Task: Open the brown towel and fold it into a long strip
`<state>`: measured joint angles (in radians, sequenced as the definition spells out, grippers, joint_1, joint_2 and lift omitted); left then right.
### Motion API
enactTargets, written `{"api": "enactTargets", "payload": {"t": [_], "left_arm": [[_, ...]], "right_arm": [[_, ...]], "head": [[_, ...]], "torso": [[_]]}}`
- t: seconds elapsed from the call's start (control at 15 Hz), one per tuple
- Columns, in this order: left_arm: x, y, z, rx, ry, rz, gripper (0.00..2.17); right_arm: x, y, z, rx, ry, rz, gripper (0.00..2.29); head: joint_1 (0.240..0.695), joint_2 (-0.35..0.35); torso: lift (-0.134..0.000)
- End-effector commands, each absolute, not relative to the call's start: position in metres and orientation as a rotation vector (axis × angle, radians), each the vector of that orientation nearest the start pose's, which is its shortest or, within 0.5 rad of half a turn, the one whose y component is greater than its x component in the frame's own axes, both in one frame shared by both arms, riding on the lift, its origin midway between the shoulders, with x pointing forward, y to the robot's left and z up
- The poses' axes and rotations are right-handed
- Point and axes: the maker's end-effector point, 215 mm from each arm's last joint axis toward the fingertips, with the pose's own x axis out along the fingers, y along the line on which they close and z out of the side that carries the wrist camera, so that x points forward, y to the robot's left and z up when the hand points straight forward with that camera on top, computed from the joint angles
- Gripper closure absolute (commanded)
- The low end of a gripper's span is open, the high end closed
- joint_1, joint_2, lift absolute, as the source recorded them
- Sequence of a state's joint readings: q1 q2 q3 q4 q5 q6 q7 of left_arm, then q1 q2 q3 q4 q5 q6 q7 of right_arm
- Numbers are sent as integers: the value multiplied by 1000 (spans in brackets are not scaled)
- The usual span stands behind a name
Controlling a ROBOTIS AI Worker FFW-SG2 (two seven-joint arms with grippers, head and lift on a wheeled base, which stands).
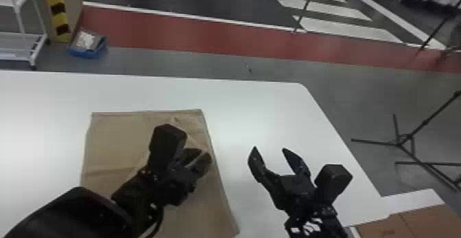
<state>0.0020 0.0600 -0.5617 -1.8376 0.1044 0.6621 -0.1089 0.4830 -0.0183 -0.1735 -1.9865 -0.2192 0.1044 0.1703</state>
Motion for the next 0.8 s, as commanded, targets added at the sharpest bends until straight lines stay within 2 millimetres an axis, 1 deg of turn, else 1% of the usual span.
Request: {"api": "enactTargets", "payload": {"t": [0.0, 0.13, 0.2, 0.27, 0.4, 0.47, 0.6, 0.73], "left_arm": [[467, -81, -408, 51, 437, -678, 26], [475, -56, -402, 18, 429, -633, 26], [476, -46, -401, 3, 428, -619, 26], [483, -33, -390, -8, 400, -595, 26], [499, -1, -390, 1, 383, -538, 29], [511, 18, -391, 4, 361, -502, 29], [527, 54, -392, 24, 325, -437, 63], [528, 72, -394, 19, 310, -410, 87]], "right_arm": [[441, -289, -386, 147, 144, 17, 137], [441, -287, -388, 146, 149, 21, 137], [442, -284, -387, 147, 149, 27, 137], [442, -279, -388, 145, 150, 35, 140], [443, -265, -388, 141, 154, 60, 140], [443, -255, -389, 138, 159, 82, 151], [444, -234, -391, 111, 170, 143, 292], [449, -213, -406, 73, 218, 209, 343]], "head": [[695, -350], [695, -350], [695, -350], [695, -350], [695, -350], [695, -350], [695, -295], [695, -239]], "torso": [[-123], [-123], [-123], [-123], [-123], [-123], [-123], [-123]]}}
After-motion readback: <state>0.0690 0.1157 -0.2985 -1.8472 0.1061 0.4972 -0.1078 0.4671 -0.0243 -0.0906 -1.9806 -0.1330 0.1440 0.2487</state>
